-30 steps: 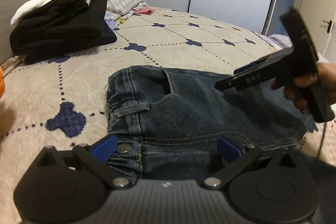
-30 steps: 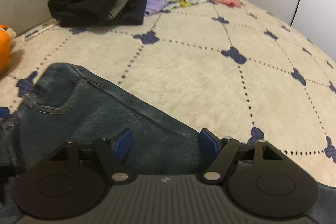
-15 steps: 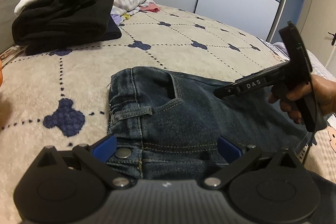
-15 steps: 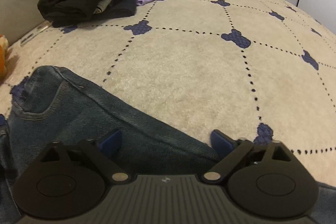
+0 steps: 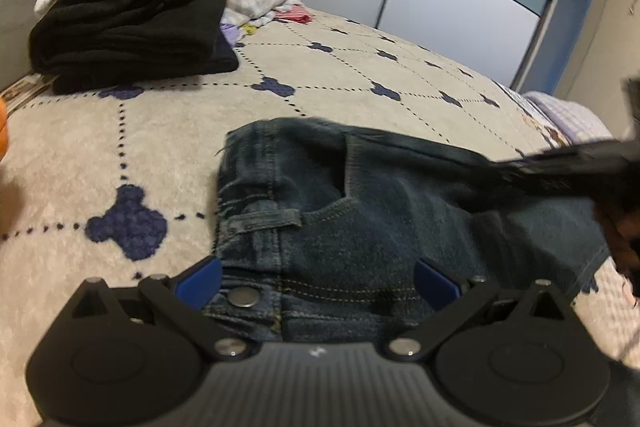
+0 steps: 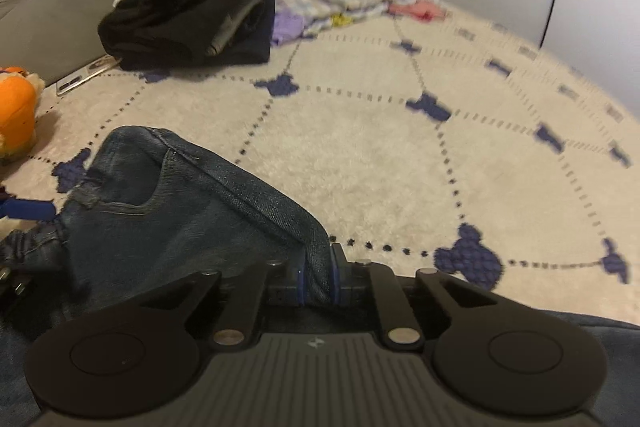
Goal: Fold clothes
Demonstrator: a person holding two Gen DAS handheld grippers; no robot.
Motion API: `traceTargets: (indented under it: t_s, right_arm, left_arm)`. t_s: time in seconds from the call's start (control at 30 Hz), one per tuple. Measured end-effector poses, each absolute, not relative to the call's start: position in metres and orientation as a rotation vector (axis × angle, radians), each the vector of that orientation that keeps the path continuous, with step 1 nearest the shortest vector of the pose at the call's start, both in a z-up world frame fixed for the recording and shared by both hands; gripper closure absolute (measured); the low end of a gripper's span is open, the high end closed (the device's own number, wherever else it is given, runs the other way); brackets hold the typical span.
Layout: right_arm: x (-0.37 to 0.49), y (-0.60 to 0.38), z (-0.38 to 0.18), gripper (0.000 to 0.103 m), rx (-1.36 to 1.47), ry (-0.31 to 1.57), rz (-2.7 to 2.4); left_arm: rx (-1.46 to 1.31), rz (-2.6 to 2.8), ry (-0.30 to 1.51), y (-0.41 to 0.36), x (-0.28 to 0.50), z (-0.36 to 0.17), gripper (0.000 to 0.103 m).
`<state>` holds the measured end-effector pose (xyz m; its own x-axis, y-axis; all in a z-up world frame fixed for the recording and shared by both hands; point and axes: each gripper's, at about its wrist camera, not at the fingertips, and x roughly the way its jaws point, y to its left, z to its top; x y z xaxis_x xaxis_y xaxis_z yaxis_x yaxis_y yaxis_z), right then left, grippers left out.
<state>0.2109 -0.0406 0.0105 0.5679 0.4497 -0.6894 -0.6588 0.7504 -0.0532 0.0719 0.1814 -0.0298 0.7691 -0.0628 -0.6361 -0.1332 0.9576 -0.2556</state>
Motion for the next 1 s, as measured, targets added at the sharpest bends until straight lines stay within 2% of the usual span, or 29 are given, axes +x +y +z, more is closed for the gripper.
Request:
traceTargets:
  t_s: [0.43, 0.67, 1.0]
  right_arm:
    - [0.077, -0.042, 0.066, 0.091, -0.431, 0.560, 0.509]
    - [0.019, -0.030, 0.051, 0.092, -0.437, 0.579, 0.436]
    - [-0.022, -0.033, 0.007, 0.092, -0.377, 0.697, 0.410]
  left_arm:
    - [-0.639, 0.002, 0.668, 0.237, 0.028, -0.011, 0.005]
    - [-0.758, -0.085, 0.640, 0.251, -0.008, -0.010, 0.011]
    - [-0.867, -0.115, 0.655, 0.254, -0.012, -0.022, 0.015]
